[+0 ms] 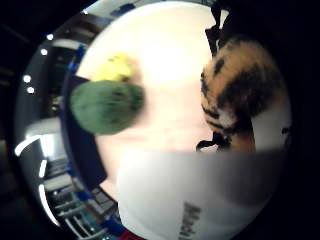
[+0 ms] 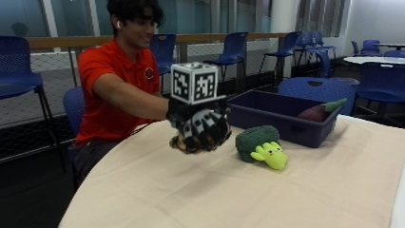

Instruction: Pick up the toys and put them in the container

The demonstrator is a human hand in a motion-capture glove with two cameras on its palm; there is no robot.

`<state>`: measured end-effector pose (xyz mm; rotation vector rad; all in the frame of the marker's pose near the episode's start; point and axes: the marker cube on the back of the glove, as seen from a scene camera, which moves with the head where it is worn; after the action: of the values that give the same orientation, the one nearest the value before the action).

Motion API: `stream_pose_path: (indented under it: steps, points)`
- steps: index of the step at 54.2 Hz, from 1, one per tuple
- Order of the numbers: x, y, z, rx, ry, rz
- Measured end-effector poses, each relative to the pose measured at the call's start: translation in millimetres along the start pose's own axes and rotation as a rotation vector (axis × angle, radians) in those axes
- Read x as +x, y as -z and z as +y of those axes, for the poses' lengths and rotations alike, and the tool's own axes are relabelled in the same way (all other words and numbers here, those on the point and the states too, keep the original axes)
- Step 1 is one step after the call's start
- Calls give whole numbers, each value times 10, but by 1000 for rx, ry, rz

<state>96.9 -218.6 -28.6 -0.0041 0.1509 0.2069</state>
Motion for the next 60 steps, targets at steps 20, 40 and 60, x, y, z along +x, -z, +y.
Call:
stream_pose_path:
  steps: [20, 40, 60]
  points:
    - [-1893, 1340, 286, 151, 318, -120]
    - [-3571, 1463, 602, 157, 656, -4]
    - [-3370, 1057, 476, 4, 588, -32]
